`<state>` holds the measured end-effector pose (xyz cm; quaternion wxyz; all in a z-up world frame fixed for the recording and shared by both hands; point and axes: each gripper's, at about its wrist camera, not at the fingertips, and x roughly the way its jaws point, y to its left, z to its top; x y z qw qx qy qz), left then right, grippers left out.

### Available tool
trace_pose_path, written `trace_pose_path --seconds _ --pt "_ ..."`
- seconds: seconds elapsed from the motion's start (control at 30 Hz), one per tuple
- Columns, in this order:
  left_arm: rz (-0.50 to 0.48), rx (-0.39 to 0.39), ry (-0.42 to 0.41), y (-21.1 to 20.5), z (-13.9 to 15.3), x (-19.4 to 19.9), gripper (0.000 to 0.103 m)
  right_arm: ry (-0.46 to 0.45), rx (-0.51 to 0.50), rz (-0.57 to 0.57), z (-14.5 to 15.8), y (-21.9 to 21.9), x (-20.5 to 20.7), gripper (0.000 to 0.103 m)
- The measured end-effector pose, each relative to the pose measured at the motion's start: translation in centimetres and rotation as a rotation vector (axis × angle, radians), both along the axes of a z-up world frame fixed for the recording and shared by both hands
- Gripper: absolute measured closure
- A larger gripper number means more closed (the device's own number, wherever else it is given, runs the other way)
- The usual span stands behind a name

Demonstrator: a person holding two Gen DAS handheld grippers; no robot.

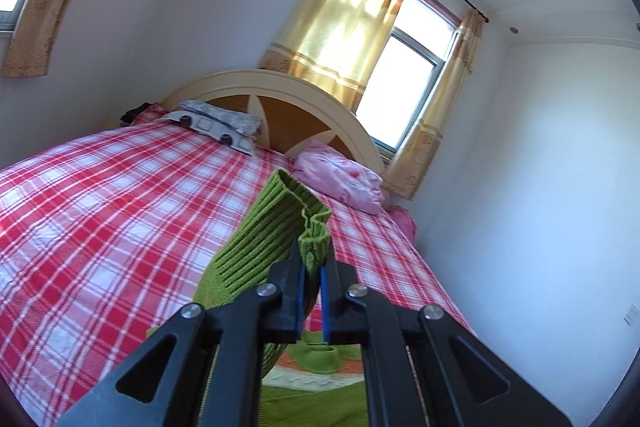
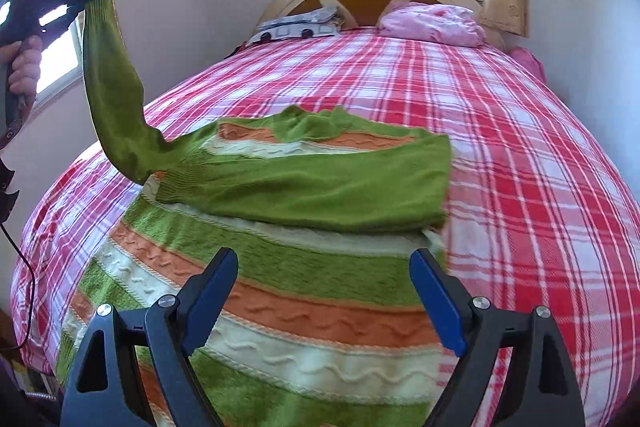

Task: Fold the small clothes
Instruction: 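Lift the sleeve and fold it over the sweater body with the left gripper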

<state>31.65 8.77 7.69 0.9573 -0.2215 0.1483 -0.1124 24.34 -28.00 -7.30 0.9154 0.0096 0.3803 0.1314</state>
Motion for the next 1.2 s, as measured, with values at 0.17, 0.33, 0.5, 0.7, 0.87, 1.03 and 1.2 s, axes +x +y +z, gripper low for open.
trace_pose_path --seconds 0.17,0.33,0.5,0.7,0.87,1.03,1.2 --pt "-0.06 -0.001 -0.001 -4.1 0.3 1.2 0.097 0.025 0.002 -0.034 -1.0 -2.1 -0.9 0.015" --pt "-0.112 0.021 0.016 -9.1 -0.6 2.3 0.097 0.059 0.02 -0.043 -2.5 -3.2 -1.8 0.015" --pt "-0.152 0.049 0.055 -14.7 -3.6 3.1 0.097 0.1 0.039 -0.033 -4.2 -3.2 -2.4 0.015" --pt "-0.17 0.166 0.128 -21.0 -8.7 3.9 0.097 0.109 0.039 -0.028 -5.0 -3.5 -3.2 0.015" --pt "-0.192 0.273 0.178 -24.8 -12.4 3.8 0.097 0.102 0.057 -0.058 -5.1 -4.2 -3.7 0.015" --pt "-0.253 0.339 0.239 -27.6 -14.8 3.1 0.086 0.095 0.053 -0.069 -5.3 -4.3 -4.0 0.015" --pt "-0.299 0.414 0.158 -28.1 -13.3 0.3 0.025 0.103 0.064 -0.058 -5.6 -4.4 -4.0 0.015"
